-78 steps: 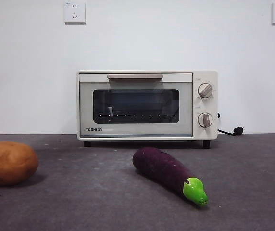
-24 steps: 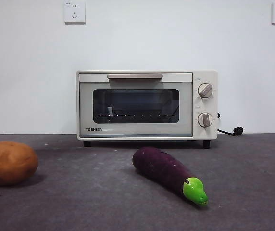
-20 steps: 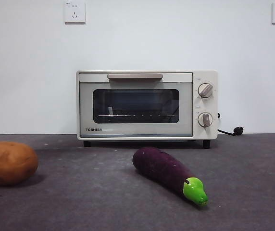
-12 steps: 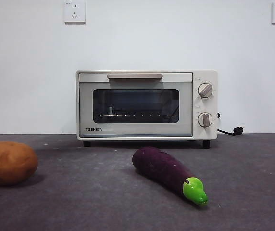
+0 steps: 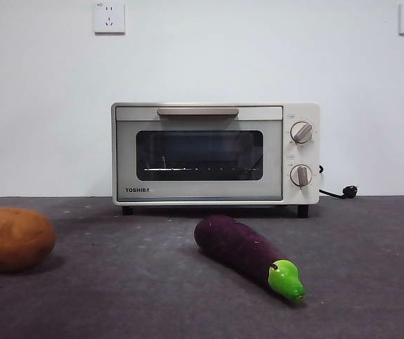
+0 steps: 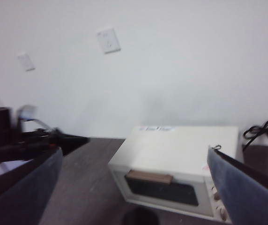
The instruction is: Take the eggplant from the table,put the eggplant in the oven
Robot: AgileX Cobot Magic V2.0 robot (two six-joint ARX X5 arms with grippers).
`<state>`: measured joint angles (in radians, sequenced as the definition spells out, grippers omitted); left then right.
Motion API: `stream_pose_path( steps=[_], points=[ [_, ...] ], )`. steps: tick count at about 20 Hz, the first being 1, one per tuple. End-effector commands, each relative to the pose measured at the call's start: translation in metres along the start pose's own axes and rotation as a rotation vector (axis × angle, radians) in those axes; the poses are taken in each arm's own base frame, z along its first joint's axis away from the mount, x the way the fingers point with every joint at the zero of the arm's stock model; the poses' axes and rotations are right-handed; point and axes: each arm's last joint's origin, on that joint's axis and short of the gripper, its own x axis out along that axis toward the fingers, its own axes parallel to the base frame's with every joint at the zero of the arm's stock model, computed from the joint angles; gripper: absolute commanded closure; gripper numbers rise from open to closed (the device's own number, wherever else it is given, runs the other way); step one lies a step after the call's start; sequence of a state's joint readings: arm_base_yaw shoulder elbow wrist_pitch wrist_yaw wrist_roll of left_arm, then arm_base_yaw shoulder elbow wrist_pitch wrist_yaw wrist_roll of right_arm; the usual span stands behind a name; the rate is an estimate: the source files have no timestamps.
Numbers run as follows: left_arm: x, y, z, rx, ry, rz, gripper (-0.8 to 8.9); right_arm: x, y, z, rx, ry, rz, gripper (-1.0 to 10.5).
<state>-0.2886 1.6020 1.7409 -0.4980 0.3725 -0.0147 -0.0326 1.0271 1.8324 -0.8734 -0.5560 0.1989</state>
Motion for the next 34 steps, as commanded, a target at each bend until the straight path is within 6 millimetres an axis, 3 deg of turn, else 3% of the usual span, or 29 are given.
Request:
stream_pose_path(
  steps=[1, 10, 16, 27, 34],
  points=[
    [0.023, 0.004, -0.008, 0.024, 0.022, -0.008, 8.19, -0.002, 0.002, -0.001, 0.011, 0.011, 0.028, 3.8],
    [0.081, 0.017, -0.037, 0.058, 0.086, 0.023, 8.19, -0.002, 0.004, -0.006, 0.056, 0.078, 0.114, 3.8],
    [0.106, 0.018, -0.052, 0.079, 0.118, 0.005, 8.19, -0.003, 0.005, -0.007, 0.061, 0.089, 0.141, 3.8],
    [0.139, 0.011, -0.078, 0.133, 0.187, 0.013, 8.19, -0.003, 0.004, -0.008, 0.068, 0.1, 0.138, 3.8],
    [0.148, 0.013, -0.084, 0.144, 0.192, 0.036, 8.19, -0.003, 0.004, -0.01, 0.078, 0.114, 0.135, 3.8]
  ],
)
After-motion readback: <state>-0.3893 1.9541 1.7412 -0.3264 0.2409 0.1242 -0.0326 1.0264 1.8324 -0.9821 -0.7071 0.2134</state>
